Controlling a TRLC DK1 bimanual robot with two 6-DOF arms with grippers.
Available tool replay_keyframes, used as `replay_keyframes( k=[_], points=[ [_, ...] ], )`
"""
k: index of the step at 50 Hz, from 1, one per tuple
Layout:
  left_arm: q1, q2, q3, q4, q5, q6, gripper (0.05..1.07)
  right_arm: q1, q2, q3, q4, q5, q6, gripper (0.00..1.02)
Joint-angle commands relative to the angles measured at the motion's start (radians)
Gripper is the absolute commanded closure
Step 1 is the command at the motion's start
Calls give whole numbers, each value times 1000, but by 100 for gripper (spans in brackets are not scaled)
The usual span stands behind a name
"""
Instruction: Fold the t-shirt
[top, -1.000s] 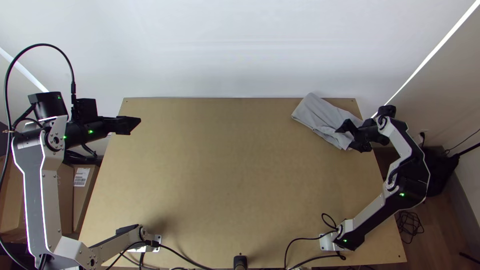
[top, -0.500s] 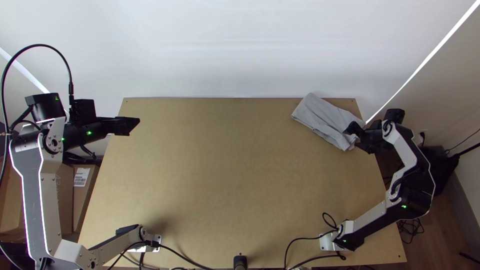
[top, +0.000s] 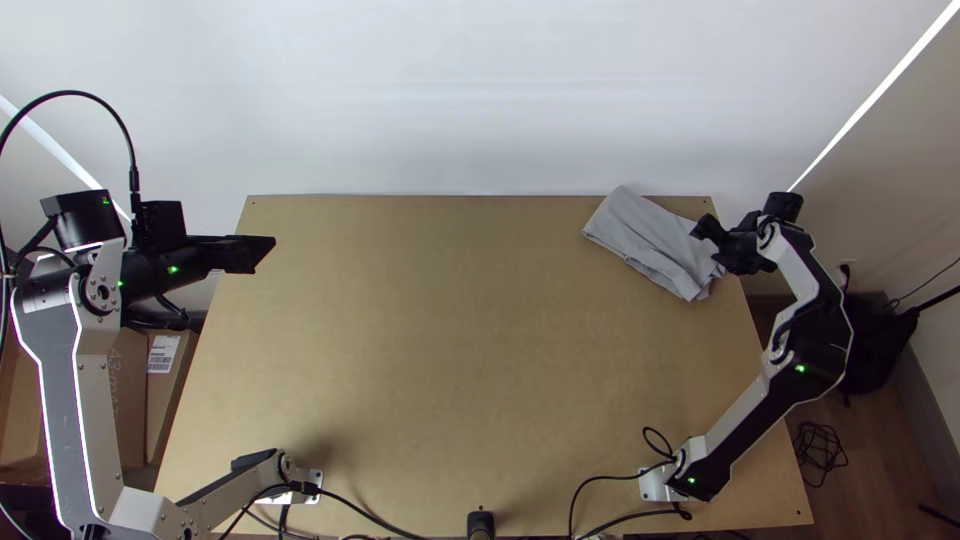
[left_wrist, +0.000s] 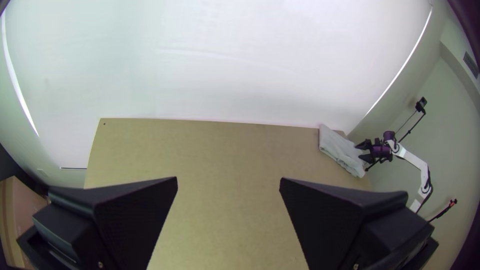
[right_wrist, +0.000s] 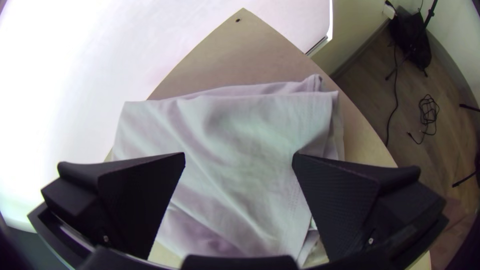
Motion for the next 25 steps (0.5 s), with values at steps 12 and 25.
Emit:
replay_keyframes(
  k=[12, 25],
  points=[
    [16, -21, 13, -21, 10, 6, 9, 6, 102, 33, 160, 79, -36, 4],
    [7, -21, 13, -21, 11, 2, 9, -2, 41, -40, 263, 131, -96, 4]
  ],
)
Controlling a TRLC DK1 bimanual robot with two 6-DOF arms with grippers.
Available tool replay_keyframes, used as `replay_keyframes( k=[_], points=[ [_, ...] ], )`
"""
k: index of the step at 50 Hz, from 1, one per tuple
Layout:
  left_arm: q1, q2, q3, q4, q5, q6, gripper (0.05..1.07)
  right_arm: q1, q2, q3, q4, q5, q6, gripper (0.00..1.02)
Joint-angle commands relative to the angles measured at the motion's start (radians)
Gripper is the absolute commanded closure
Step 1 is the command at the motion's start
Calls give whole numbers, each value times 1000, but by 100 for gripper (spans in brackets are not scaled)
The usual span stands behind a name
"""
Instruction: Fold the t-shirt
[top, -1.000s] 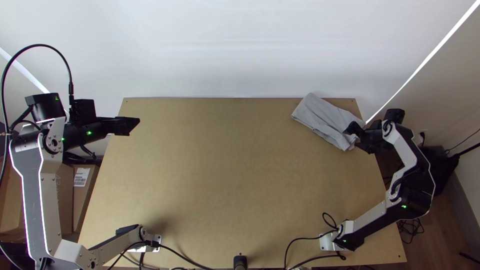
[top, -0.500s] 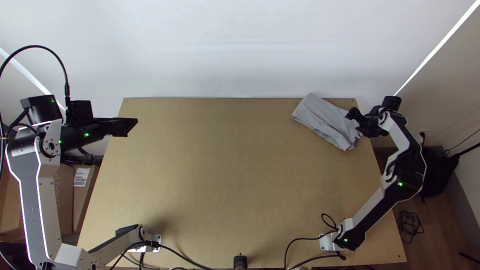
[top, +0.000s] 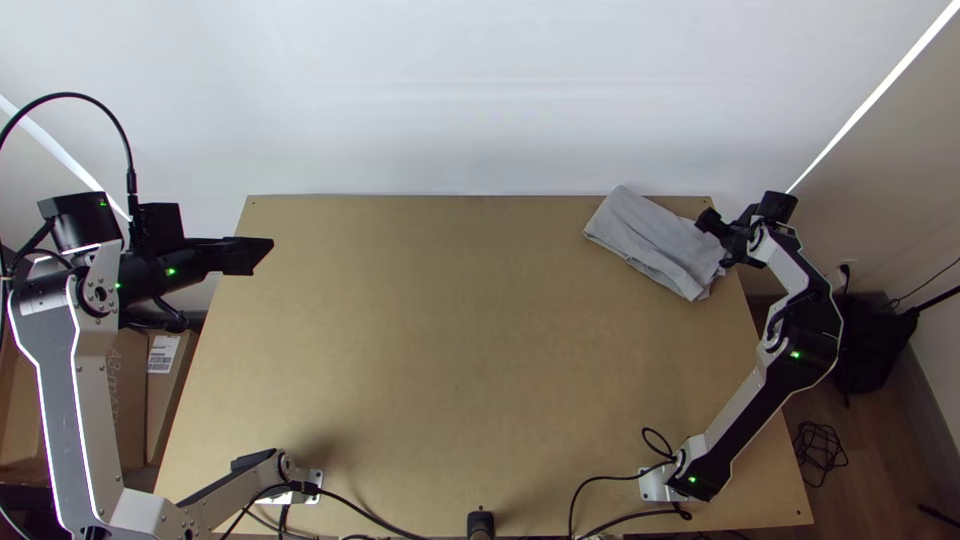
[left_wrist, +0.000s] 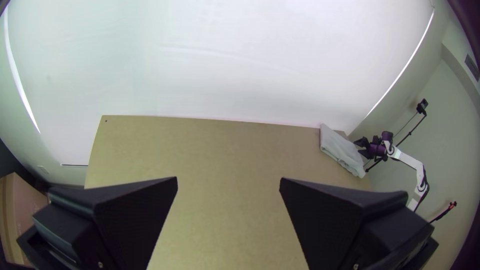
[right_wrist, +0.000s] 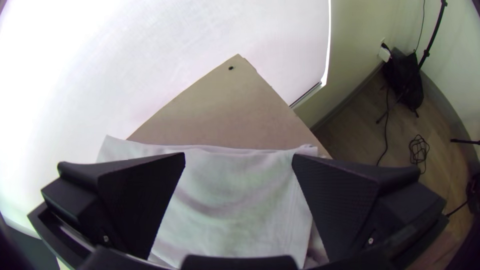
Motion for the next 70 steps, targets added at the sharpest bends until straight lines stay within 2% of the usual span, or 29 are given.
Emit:
replay_keyframes(
  k=[1, 12, 17, 30, 39, 43, 47, 54, 59, 70],
  points=[
    [-6, -15, 13, -6, 11, 2, 9, -5, -57, -62, 12, 14, -36, 4],
    [5, -33, 9, 11, 10, -26, 9, -8, -444, -288, 29, 13, -124, 4],
    [13, -68, -34, 68, 8, -51, 9, -10, -628, -361, 49, 14, -160, 4],
    [11, -239, -295, 319, -55, -94, 10, -14, -1080, -523, 136, 14, -156, 4],
    [-1, -355, -458, 526, -177, -107, 10, -16, -1335, -602, 161, 16, -147, 4],
    [-18, -416, -531, 623, -242, -127, 10, -16, -1442, -664, 218, 17, -153, 4],
    [-32, -473, -596, 689, -292, -130, 10, -16, -1568, -768, 334, 17, -188, 4],
    [-46, -559, -717, 777, -343, -183, 10, -10, -1743, -934, 481, 16, -220, 4],
    [-50, -633, -840, 901, -369, -218, 10, -4, -1866, -1073, 606, 16, -226, 4],
    [-172, -765, -1087, 1106, -475, -238, 10, 62, -2056, -1268, 645, 14, -240, 4]
  ],
)
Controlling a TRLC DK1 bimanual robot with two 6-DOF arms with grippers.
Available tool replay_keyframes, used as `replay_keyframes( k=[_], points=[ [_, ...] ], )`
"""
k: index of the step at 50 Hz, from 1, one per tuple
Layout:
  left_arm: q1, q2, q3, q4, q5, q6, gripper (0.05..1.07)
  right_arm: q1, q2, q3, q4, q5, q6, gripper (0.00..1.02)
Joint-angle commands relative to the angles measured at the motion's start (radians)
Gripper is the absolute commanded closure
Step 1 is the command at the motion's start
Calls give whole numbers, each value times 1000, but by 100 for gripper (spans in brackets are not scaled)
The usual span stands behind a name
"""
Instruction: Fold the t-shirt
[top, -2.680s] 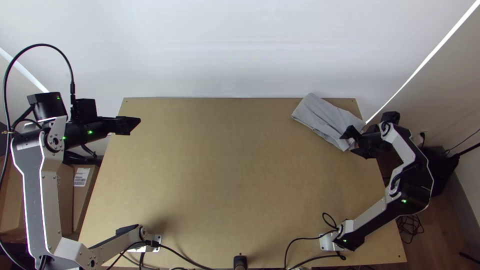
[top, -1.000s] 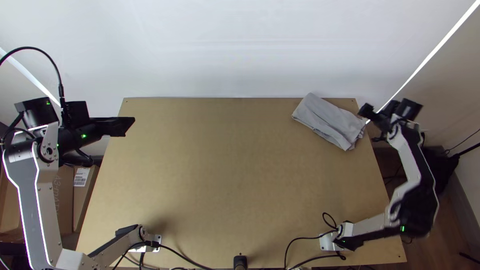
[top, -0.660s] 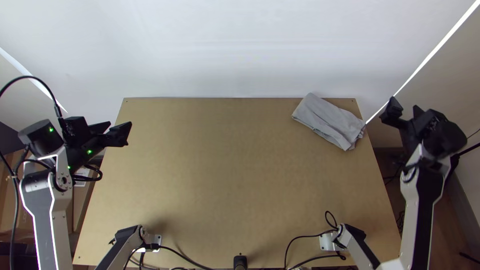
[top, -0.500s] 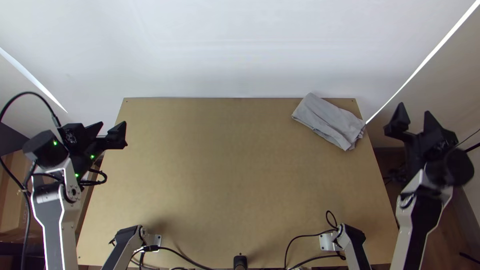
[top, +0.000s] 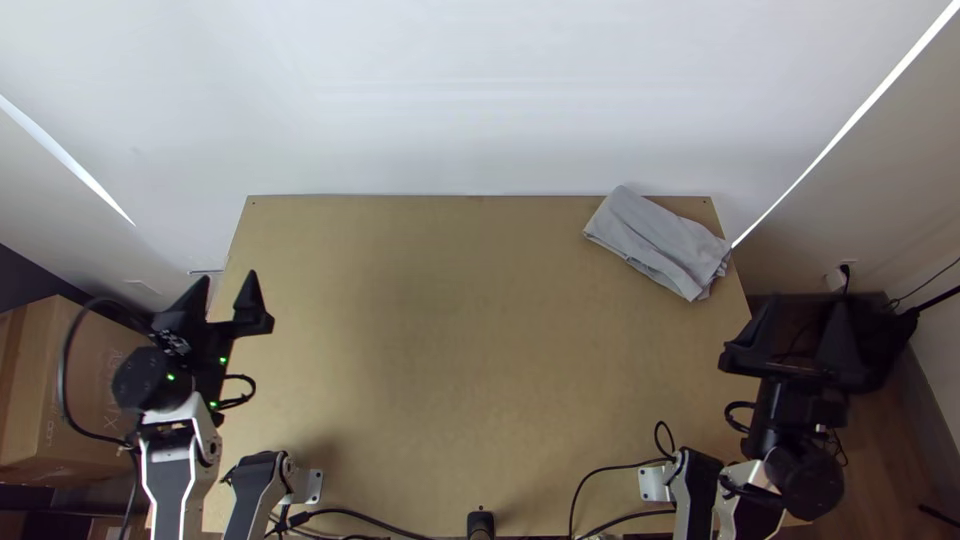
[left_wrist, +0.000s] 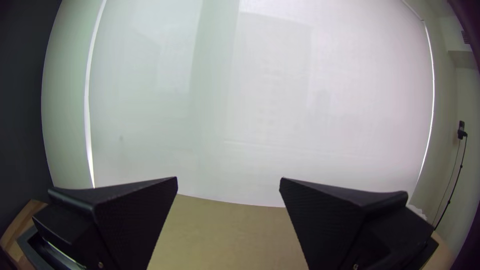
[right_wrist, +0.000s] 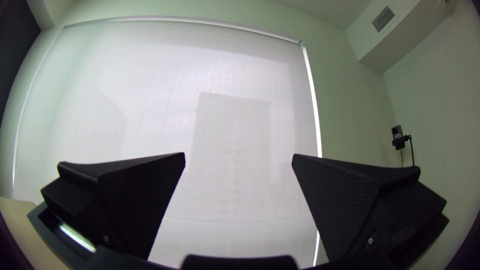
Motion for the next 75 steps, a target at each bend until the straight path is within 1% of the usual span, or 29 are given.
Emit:
replay_keyframes(
  k=[1, 5, 9, 11, 12, 16, 19, 22, 23, 26, 27, 31, 32, 34, 35, 36, 38, 41, 44, 50, 52, 54, 56, 62, 75],
  points=[
    [-59, -58, -102, 84, -42, -27, 10, 25, -77, -86, 25, 1, -30, 4],
    [-96, -81, -165, 130, -76, -31, 10, 28, -129, -171, 25, 1, -45, 4],
    [-142, -97, -224, 168, -113, -31, 10, 49, -130, -236, 30, 7, -62, 4],
    [-148, -110, -254, 186, -113, -31, 10, 56, -130, -268, 33, 7, -88, 4],
    [-150, -123, -271, 190, -111, -31, 10, 63, -130, -282, 36, 7, -99, 4],
    [-157, -178, -340, 222, -106, -31, 10, 115, -132, -323, 37, 15, -100, 4],
    [-165, -224, -380, 228, -97, -28, 10, 187, -132, -351, 36, 52, -114, 4],
    [-166, -261, -405, 229, -91, -30, 10, 293, -132, -374, 22, 125, -145, 4],
    [-166, -267, -412, 229, -90, -30, 10, 344, -132, -385, 19, 156, -162, 4],
    [-166, -290, -443, 240, -91, -30, 10, 476, -130, -388, -51, 254, -169, 4],
    [-166, -301, -452, 243, -90, -30, 10, 511, -130, -388, -73, 274, -168, 4],
    [-168, -373, -495, 245, -87, -30, 10, 608, -129, -388, -156, 291, -142, 4],
    [-169, -402, -510, 243, -83, -31, 10, 615, -129, -388, -173, 296, -129, 4],
    [-176, -474, -544, 243, -76, -31, 10, 617, -130, -388, -213, 297, -77, 4],
    [-177, -486, -567, 260, -76, -28, 10, 617, -129, -388, -229, 297, -68, 4],
    [-182, -483, -573, 295, -76, -30, 10, 617, -129, -388, -251, 297, -65, 4],
    [-183, -479, -564, 285, -76, -36, 10, 622, -129, -388, -294, 297, -63, 4],
    [-183, -479, -581, 321, -76, -41, 10, 645, -126, -386, -369, 297, -63, 4],
    [-185, -480, -610, 326, -76, -31, 10, 646, -121, -385, -369, 297, -51, 4],
    [-185, -479, -616, 262, -77, -39, 10, 646, -126, -385, -369, 296, -48, 4],
    [-179, -480, -616, 188, -77, -31, 10, 646, -124, -385, -369, 296, -48, 4],
    [-173, -472, -606, 62, -67, -27, 10, 645, -124, -385, -369, 296, -48, 4],
    [-168, -434, -609, 93, -53, -24, 10, 645, -124, -385, -369, 296, -48, 4],
    [-173, -479, -607, 85, -51, -24, 10, 641, -124, -385, -369, 294, -50, 4],
    [-169, -477, -607, 87, -51, -24, 10, 641, -124, -385, -369, 294, -48, 4]
  ],
)
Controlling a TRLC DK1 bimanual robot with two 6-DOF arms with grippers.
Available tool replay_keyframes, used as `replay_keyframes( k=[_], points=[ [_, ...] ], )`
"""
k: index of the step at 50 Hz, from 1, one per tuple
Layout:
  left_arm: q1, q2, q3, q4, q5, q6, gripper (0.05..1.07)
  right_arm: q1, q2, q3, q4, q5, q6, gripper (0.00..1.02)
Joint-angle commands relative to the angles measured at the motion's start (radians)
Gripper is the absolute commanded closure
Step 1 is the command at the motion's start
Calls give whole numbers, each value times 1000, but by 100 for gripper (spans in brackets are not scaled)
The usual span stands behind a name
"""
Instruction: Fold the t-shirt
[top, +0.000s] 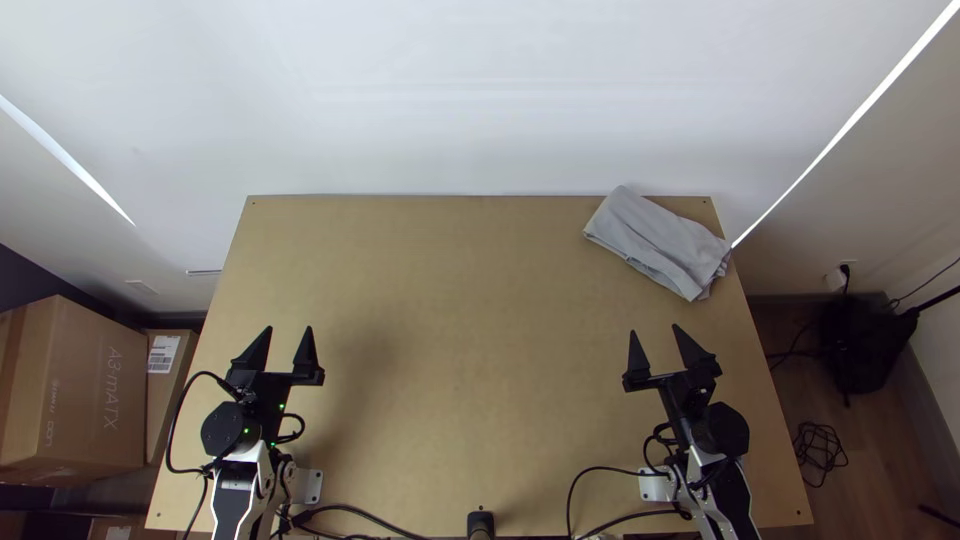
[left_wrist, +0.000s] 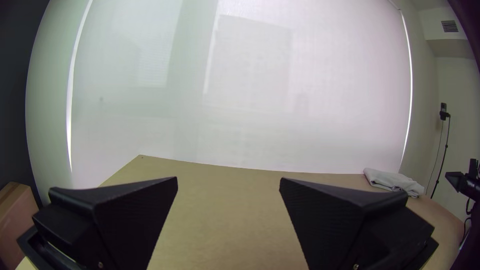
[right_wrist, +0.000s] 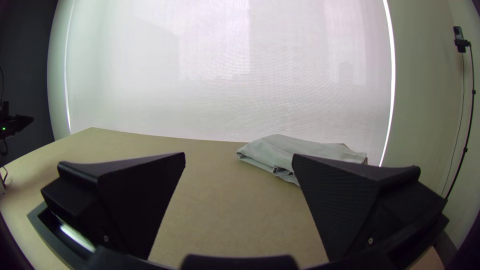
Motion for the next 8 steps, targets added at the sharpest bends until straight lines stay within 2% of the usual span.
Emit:
replay_keyframes(
  k=[1, 8],
  points=[
    [8, -6, -36, -25, 12, -2, 10, 3, -2, -11, -8, 7, 13, 4],
    [8, -6, -36, -25, 12, -2, 10, 3, -2, -11, -8, 8, 13, 4]
  ],
)
